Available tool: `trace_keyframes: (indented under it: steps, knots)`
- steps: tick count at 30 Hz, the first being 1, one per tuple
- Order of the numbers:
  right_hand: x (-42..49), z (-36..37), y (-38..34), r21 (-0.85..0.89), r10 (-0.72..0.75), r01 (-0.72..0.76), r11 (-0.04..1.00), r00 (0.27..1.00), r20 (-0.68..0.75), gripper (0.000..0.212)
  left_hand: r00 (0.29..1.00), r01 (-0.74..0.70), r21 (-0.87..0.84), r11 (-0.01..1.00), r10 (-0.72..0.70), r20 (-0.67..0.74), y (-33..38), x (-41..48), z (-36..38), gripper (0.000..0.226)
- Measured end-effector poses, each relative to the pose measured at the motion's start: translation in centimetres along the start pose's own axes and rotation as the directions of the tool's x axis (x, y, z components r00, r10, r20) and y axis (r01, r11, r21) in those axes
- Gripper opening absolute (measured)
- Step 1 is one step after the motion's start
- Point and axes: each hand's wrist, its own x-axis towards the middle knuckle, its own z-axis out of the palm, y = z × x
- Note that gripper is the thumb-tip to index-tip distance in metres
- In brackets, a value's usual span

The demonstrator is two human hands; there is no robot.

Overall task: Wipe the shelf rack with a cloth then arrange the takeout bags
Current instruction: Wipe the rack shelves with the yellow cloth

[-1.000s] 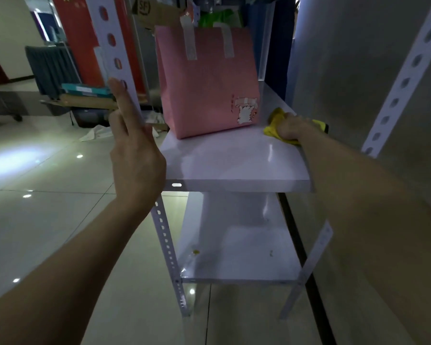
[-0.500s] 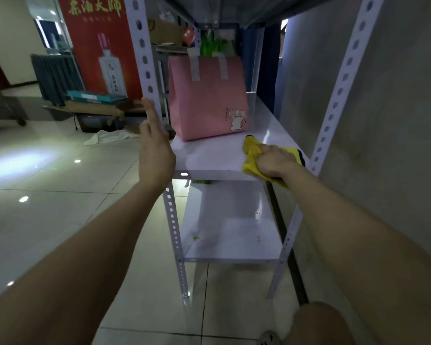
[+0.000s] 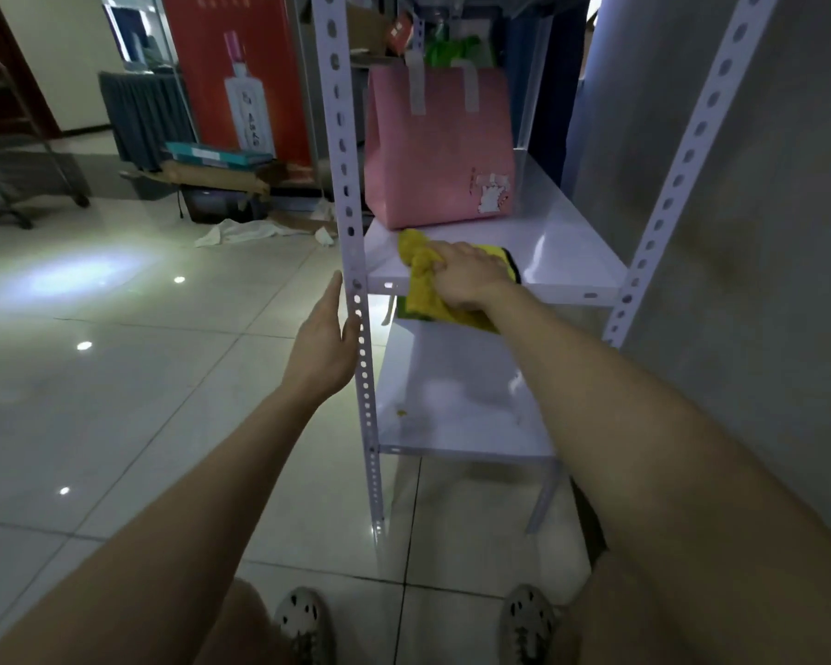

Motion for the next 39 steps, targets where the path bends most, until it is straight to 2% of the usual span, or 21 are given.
trace_keyframes:
  steps: [3,6,11,15,20,24,28,30,32,35,39]
  knots:
    - [-2.3,-1.8,5.9,-0.009,0.094,-0.095,0.995,0.994,-0.054,0.057,0.995,0.029,0.025,0.999,-0.031,0.097,-1.4,-3.6,1.5,0.057]
    - [-5.1,-2.1,9.2,-0.025,0.072,-0.076,0.997,0.988,-0.139,0.054,0.983,0.095,0.074,0.993,-0.105,0.148,-2.2,-5.8,2.9,0.059]
    - [-10.0,1.9,8.9,-0.065,0.002,-0.034,0.997,0.897,-0.441,0.059,0.972,0.140,0.075,0.987,-0.152,0.181,-3.2,-6.8,4.5,0.064]
    - [-13.4,8.4,7.7,-0.006,0.008,-0.013,1.000,0.841,-0.542,0.057,0.970,0.173,0.058,0.983,-0.180,0.164,-4.4,-6.5,5.5,0.069]
    - [-13.5,17.1,8.4,0.007,0.045,-0.046,0.999,0.923,-0.381,0.059,0.959,0.277,-0.037,0.960,-0.273,0.079,-5.9,-4.9,7.2,0.087]
    - [-9.9,22.6,8.8,0.012,0.052,-0.051,0.999,0.960,-0.276,0.061,0.969,0.244,-0.132,0.961,-0.245,0.008,-8.1,-2.7,9.4,0.097]
    - [-5.9,28.8,8.0,-0.038,0.027,-0.034,0.999,0.985,-0.171,0.069,0.989,0.091,-0.077,0.993,-0.099,-0.108,-10.9,-1.1,12.3,0.080]
    - [-3.8,31.6,6.9,-0.083,-0.025,0.017,0.996,0.994,-0.106,0.074,0.986,0.061,-0.036,0.997,-0.066,-0.155,-12.1,-0.6,13.8,0.069]
    - [-1.7,34.5,5.3,-0.108,-0.097,0.097,0.989,0.995,0.002,0.073,0.976,0.040,-0.011,0.999,-0.041,-0.214,-13.3,-0.2,15.1,0.061]
    - [1.4,37.9,3.5,-0.038,-0.150,0.161,0.986,0.968,0.199,0.079,0.951,-0.029,0.010,1.000,0.031,-0.306,-14.5,0.5,16.5,0.056]
    - [7.0,38.8,4.1,0.047,-0.188,0.183,0.982,0.972,0.142,0.065,0.916,-0.072,0.001,0.997,0.067,-0.396,-14.9,0.8,17.2,0.068]
